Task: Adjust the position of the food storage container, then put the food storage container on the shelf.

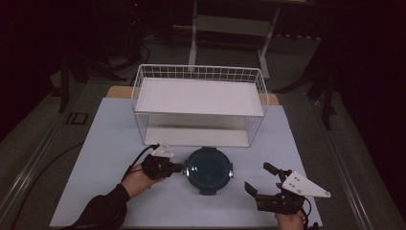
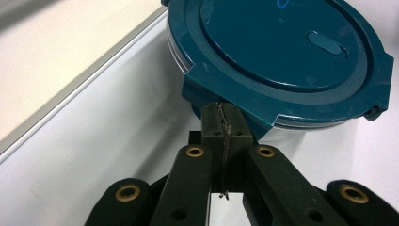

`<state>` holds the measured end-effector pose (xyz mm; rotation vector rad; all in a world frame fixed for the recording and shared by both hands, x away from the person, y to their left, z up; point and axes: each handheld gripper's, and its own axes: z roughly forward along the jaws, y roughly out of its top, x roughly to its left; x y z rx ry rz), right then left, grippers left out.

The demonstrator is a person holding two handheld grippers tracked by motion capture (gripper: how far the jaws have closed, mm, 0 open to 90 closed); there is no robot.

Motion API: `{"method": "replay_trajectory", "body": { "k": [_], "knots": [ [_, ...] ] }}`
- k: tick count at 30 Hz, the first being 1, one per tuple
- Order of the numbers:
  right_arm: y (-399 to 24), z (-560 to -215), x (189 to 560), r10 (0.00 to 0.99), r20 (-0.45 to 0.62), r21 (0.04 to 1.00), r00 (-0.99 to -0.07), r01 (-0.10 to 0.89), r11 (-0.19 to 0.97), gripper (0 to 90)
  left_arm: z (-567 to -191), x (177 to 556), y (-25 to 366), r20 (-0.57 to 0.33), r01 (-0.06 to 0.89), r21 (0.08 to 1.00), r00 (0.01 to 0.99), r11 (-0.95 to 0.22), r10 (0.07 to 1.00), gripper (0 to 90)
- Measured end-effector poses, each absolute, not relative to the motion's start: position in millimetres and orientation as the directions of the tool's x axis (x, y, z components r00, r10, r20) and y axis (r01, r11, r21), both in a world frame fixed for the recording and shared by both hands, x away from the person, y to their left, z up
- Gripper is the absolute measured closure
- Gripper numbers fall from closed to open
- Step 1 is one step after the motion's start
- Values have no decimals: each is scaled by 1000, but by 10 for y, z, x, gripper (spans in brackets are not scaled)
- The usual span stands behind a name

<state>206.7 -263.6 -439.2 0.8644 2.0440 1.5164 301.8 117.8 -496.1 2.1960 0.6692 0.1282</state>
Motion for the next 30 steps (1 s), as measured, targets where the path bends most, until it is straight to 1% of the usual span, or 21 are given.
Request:
{"method": "replay_trajectory", "body": {
  "k": [3, 4, 7, 8, 10, 11, 12, 13, 14, 15, 18, 20, 22, 25, 28, 30],
  "knots": [
    [-2643, -4394, 2066, 713, 12, 957, -701, 216, 195, 103, -4942, 3001, 1211, -133, 427, 740, 850, -519, 509, 891],
    [-2644, -4394, 2066, 713, 10, 957, -701, 214, 197, 103, -4926, 2997, 1239, -147, 433, 745, 848, -507, 510, 869],
    [-2645, -4394, 2063, 712, 8, 957, -702, 213, 198, 103, -4851, 2980, 1330, -177, 447, 757, 843, -477, 509, 742],
    [-2640, -4395, 2061, 713, 4, 957, -702, 209, 201, 103, -4817, 2963, 1358, -179, 447, 763, 840, -467, 512, 689],
    [-2628, -4394, 2053, 711, -4, 957, -703, 202, 206, 102, -4782, 2947, 1384, -183, 446, 769, 840, -458, 511, 497],
    [-2620, -4391, 2048, 710, -9, 958, -704, 198, 208, 102, -4713, 2915, 1438, -202, 447, 784, 840, -431, 504, 448],
    [-2620, -4391, 2048, 710, -9, 958, -704, 198, 208, 102, -4713, 2915, 1438, -202, 447, 784, 840, -431, 504, 356],
    [-2602, -4385, 2044, 709, -19, 959, -705, 187, 212, 102, -4648, 2885, 1478, -222, 450, 792, 842, -412, 492, 237],
    [-2593, -4382, 2046, 707, -21, 959, -707, 187, 215, 102, -4623, 2869, 1492, -232, 451, 797, 842, -401, 487, 174],
    [-2588, -4380, 2050, 703, -19, 959, -710, 187, 214, 102, -4600, 2849, 1504, -236, 445, 807, 845, -388, 480, 130],
    [-2579, -4376, 2056, 702, -13, 961, -712, 186, 206, 102, -4552, 2812, 1507, -240, 436, 815, 854, -382, 462, 23],
    [-2575, -4367, 2060, 702, -13, 961, -712, 185, 206, 102, -4525, 2789, 1499, -237, 428, 820, 858, -381, 455, 13],
    [-2562, -4303, 2071, 711, -31, 966, -702, 163, 203, 101, -4432, 2727, 1459, -222, 409, 835, 862, -368, 455, 10],
    [-2559, -4262, 2089, 709, -56, 967, -703, 140, 215, 102, -4318, 2682, 1390, -214, 383, 861, 869, -333, 446, 10],
    [-2555, -4245, 2106, 713, -66, 967, -698, 132, 219, 102, -4295, 2693, 1364, -228, 390, 869, 862, -303, 453, 10],
    [-2543, -4205, 2132, 694, -55, 965, -718, 140, 222, 103, -4294, 2751, 1351, -262, 429, 859, 837, -279, 481, 11]
  ]
}}
